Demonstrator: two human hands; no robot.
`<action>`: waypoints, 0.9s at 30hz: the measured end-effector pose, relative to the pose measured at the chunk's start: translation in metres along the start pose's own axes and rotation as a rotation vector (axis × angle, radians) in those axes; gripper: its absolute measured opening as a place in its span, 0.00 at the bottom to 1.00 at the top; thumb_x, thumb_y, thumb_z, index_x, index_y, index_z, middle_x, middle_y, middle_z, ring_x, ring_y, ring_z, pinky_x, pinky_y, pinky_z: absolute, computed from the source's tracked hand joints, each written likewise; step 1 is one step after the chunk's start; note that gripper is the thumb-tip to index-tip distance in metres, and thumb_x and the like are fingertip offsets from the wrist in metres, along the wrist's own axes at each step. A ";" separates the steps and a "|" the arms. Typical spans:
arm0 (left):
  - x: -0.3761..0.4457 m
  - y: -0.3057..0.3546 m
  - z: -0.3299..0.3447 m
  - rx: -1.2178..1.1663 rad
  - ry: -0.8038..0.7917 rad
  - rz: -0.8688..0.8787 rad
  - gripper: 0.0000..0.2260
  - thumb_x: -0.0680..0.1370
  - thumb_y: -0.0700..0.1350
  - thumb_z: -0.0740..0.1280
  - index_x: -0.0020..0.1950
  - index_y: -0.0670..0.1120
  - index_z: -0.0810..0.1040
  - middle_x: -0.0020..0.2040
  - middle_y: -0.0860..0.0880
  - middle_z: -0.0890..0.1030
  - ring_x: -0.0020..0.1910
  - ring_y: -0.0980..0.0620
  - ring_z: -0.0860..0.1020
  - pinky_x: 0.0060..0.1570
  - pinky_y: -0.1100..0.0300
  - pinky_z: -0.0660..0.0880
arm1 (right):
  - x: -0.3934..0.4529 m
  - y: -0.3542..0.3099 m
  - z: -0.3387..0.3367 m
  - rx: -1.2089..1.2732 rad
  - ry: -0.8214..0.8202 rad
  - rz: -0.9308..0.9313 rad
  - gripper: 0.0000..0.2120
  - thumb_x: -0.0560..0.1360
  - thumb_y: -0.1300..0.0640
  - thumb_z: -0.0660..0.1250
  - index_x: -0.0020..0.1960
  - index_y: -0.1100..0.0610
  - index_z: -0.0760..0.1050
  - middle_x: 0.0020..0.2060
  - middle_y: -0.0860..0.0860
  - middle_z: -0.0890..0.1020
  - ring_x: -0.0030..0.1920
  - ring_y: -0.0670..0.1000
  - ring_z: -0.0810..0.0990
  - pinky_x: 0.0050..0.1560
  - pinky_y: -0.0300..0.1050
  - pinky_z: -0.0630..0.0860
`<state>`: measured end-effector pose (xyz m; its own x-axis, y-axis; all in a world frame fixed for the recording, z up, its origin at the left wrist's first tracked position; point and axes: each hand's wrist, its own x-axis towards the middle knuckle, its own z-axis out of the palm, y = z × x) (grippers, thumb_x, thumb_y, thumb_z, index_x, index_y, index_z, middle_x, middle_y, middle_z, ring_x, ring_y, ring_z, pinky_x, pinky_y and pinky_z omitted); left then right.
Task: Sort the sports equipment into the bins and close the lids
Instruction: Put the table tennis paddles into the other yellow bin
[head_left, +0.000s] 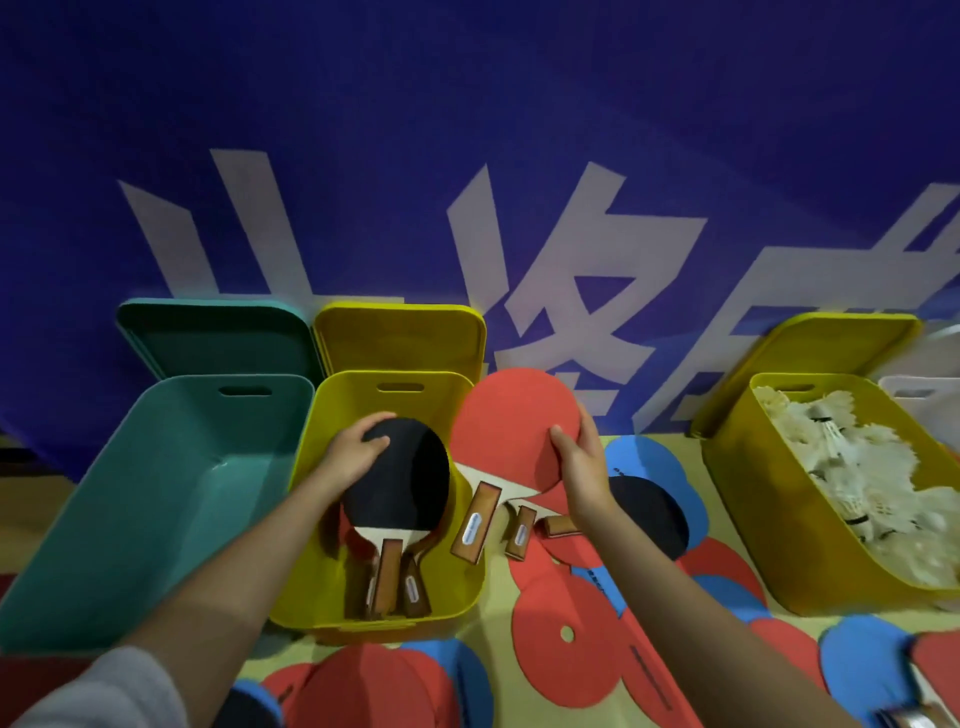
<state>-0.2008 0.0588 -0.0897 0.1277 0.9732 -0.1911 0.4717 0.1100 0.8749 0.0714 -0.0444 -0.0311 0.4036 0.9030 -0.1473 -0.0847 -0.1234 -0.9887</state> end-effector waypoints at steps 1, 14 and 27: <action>0.005 -0.009 0.006 0.024 -0.010 -0.006 0.17 0.79 0.37 0.64 0.65 0.53 0.74 0.66 0.47 0.75 0.53 0.53 0.75 0.48 0.64 0.72 | 0.001 0.002 0.005 -0.001 -0.001 -0.001 0.20 0.81 0.59 0.58 0.72 0.51 0.64 0.60 0.49 0.74 0.57 0.49 0.75 0.54 0.44 0.74; 0.021 -0.067 0.018 0.411 -0.020 -0.161 0.21 0.77 0.37 0.60 0.70 0.48 0.72 0.68 0.40 0.70 0.64 0.40 0.71 0.63 0.53 0.69 | 0.001 0.018 0.057 -0.186 -0.119 -0.024 0.20 0.81 0.57 0.58 0.71 0.47 0.61 0.55 0.40 0.74 0.58 0.49 0.74 0.59 0.49 0.75; -0.046 0.009 -0.047 0.359 0.367 0.231 0.23 0.79 0.41 0.61 0.74 0.48 0.64 0.72 0.45 0.64 0.72 0.45 0.61 0.70 0.50 0.62 | 0.003 0.003 0.106 -0.747 -0.327 -0.324 0.26 0.80 0.50 0.60 0.75 0.48 0.55 0.64 0.52 0.75 0.59 0.54 0.77 0.56 0.53 0.77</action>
<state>-0.2438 0.0243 -0.0523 -0.0187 0.9773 0.2111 0.7433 -0.1277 0.6567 -0.0245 0.0020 -0.0315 0.0134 0.9989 0.0455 0.6533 0.0256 -0.7567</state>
